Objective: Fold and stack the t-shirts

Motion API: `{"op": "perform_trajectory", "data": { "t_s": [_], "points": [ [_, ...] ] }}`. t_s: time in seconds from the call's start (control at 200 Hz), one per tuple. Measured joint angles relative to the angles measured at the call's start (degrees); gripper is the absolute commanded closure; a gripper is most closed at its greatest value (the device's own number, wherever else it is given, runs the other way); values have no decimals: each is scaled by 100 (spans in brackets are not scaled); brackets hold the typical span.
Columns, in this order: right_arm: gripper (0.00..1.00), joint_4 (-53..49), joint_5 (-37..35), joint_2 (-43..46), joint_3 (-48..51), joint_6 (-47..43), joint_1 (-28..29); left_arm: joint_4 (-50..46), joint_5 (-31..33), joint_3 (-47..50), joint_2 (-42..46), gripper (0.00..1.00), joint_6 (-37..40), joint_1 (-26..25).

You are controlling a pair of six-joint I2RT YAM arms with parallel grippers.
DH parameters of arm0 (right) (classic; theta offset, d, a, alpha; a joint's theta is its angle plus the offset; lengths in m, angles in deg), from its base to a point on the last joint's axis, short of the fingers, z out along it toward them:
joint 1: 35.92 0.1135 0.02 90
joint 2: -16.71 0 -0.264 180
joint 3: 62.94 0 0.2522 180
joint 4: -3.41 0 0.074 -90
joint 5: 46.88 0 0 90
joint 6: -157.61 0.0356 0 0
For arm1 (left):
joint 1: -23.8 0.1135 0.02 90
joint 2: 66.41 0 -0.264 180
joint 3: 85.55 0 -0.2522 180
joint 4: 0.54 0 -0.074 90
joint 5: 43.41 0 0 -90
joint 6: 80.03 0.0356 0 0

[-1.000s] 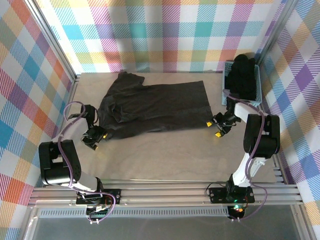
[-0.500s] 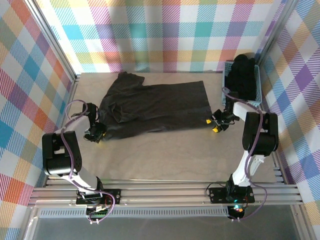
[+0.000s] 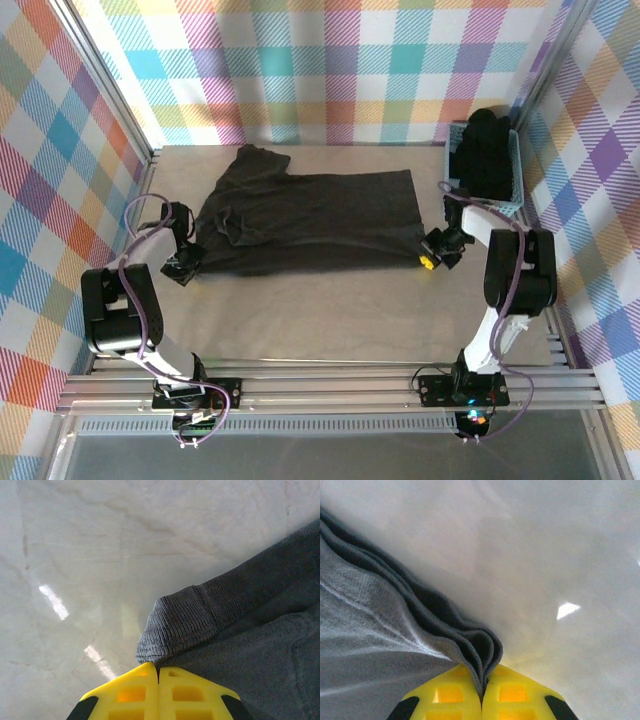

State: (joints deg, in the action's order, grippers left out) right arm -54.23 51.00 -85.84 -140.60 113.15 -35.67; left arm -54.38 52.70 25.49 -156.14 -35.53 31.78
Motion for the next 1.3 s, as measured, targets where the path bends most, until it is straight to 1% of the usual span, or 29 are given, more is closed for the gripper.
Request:
{"op": "perform_trajectory", "data": {
  "t_s": [0.15, 0.25, 0.475, 0.495, 0.5, 0.51, 0.55, 0.605, 0.63, 0.655, 0.69, 0.735, 0.815, 0.9, 0.96, 1.025, 1.065, 1.1, 1.19, 1.255, 1.3],
  "points": [
    [100, -525, -254, 846, 817, 304, 0, -385, 59, 514, 522, 100, -111, 0],
    [100, -807, -382, 1281, 1226, 525, -2, -601, 52, 826, 717, 100, -199, 0],
    [100, -1370, -588, 1928, 1703, 929, -2, -1082, 114, 1045, 960, 100, -470, 0],
    [96, -1394, -588, 1978, 1742, 962, -2, -1106, 118, 1047, 968, 100, -487, 0],
    [94, -1399, -588, 1987, 1749, 966, -2, -1108, 120, 1049, 970, 100, -492, 0],
    [91, -1405, -588, 2009, 1766, 979, -2, -1117, 125, 1049, 973, 98, -494, 0],
    [77, -1427, -577, 2068, 1829, 1023, -2, -1132, 133, 1062, 984, 87, -529, 0],
    [62, -1451, -592, 2079, 1867, 1119, -2, -1156, 153, 1078, 988, 66, -557, 0],
    [57, -1460, -619, 2074, 1869, 1106, -13, -1180, 175, 1078, 988, 56, -610, 0],
    [53, -1478, -647, 2074, 1869, 1106, -24, -1207, 219, 1078, 990, 49, -636, 0],
    [50, -1491, -693, 2079, 1860, 1108, -26, -1248, 260, 1075, 1012, 43, -667, 0],
    [47, -1556, -767, 2105, 1816, 1123, -28, -1318, 302, 1056, 1054, 40, -734, 0],
    [47, -1672, -887, 2234, 1637, 1093, -22, -1515, 378, 916, 1165, 39, -868, -11],
    [47, -1694, -984, 2474, 1287, 970, 72, -1681, 428, 605, 1357, 41, -977, -127],
    [44, -1615, -1019, 2614, 968, 769, 273, -1672, 426, 317, 1513, 43, -1036, -337],
    [43, -1314, -872, 2653, 654, 437, 601, -1375, 190, 59, 1644, 43, -1023, -723],
    [42, -1021, -664, 2629, 496, 181, 841, -1145, -22, -48, 1639, 42, -973, -988],
    [39, -765, -444, 2588, 407, -31, 1025, -944, -212, -136, 1572, 42, -885, -1231],
    [36, -101, 341, 2393, 295, -555, 1401, -654, -610, -417, 1097, 39, -481, -1832],
    [34, 293, 953, 2173, 238, -833, 1587, -448, -868, -535, 638, 38, -122, -2076],
    [34, 501, 1276, 2041, 210, -984, 1659, -330, -992, -531, 389, 38, 83, -2155]
  ]
}}
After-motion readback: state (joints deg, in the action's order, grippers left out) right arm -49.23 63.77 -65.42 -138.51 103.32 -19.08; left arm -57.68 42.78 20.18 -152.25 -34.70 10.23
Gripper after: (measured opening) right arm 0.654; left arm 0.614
